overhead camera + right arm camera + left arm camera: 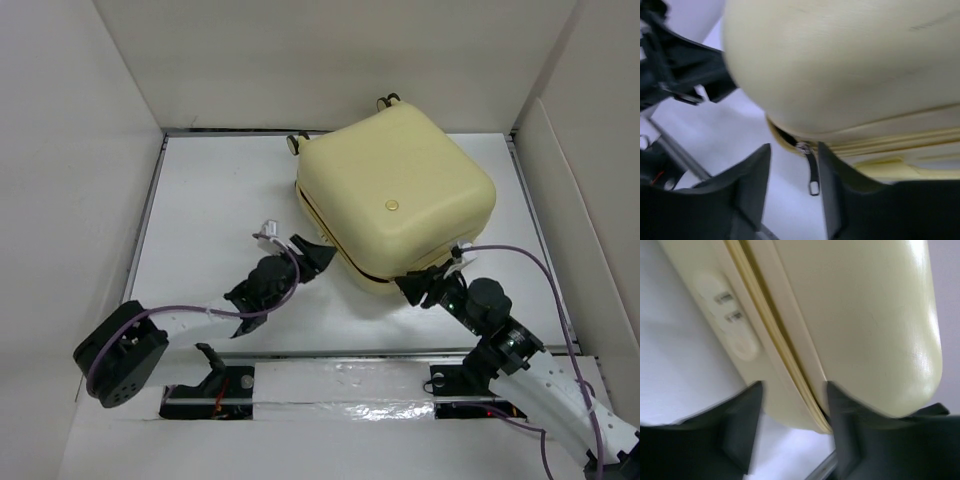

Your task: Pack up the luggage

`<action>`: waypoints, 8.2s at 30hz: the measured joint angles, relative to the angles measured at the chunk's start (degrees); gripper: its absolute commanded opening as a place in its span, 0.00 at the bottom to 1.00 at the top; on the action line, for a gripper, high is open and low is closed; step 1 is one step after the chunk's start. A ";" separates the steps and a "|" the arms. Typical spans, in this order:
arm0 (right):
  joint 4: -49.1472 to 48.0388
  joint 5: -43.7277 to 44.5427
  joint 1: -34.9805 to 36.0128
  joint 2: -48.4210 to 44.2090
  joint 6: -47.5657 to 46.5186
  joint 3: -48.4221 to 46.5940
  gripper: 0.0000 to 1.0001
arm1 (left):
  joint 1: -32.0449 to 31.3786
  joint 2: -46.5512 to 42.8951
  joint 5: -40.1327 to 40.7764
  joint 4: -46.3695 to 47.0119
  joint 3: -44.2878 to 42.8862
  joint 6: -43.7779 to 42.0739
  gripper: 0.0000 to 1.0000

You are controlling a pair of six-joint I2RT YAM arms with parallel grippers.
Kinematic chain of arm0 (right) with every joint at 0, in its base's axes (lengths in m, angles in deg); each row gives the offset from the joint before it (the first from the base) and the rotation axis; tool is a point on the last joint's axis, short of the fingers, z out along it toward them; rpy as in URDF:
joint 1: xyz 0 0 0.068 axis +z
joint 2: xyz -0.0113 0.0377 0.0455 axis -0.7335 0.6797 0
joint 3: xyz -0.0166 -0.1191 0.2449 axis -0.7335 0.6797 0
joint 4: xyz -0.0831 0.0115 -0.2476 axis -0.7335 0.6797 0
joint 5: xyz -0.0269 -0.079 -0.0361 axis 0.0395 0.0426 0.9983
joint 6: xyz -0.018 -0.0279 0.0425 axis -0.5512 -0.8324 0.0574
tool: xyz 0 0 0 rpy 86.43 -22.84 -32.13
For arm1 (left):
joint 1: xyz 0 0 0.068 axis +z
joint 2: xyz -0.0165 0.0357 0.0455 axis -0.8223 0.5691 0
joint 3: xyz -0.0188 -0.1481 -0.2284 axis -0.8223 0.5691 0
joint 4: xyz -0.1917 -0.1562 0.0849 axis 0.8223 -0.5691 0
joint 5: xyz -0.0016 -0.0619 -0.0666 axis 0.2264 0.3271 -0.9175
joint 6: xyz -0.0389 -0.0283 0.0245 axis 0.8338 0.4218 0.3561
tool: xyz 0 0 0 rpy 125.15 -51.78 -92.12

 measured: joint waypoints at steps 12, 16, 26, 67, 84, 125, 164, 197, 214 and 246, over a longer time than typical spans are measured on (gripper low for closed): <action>2.64 5.51 -3.37 6.38 0.11 -6.10 0.65 | 31.91 8.81 -13.90 -7.82 -22.80 -3.45 0.99; 2.75 3.04 -3.37 3.19 -0.39 -6.10 0.80 | 37.35 24.48 -23.02 -7.28 -37.18 -2.60 0.99; 3.17 -4.02 -3.37 2.03 -3.65 -6.10 0.92 | 40.35 42.91 -32.48 -6.56 -52.43 1.84 0.99; 9.70 3.08 -12.79 2.82 -4.00 -6.10 0.35 | 42.99 31.82 -31.78 11.26 -38.34 13.42 0.00; -3.52 -12.72 -15.08 32.89 -13.55 -16.83 0.49 | 55.71 -2.19 -18.95 5.03 -6.93 10.69 0.00; -45.79 -39.87 -26.32 37.64 -10.14 7.58 0.55 | 55.69 -7.19 -20.20 -7.61 -3.50 8.87 0.00; -48.22 -36.94 -22.84 35.52 -9.05 9.14 0.30 | 55.78 -4.50 -20.26 -3.45 -3.41 9.51 0.07; -46.05 -34.36 -22.73 36.72 -10.80 8.61 0.53 | 55.78 -3.58 -20.31 -2.89 -3.41 9.51 0.03; -48.11 -38.73 -22.27 42.42 -11.30 6.69 0.00 | 55.78 -2.99 -20.22 -2.16 -3.41 9.49 0.02; -14.71 -9.77 -4.70 35.47 -10.16 -5.60 0.00 | 49.37 -43.91 -24.26 -18.69 6.16 -12.07 0.00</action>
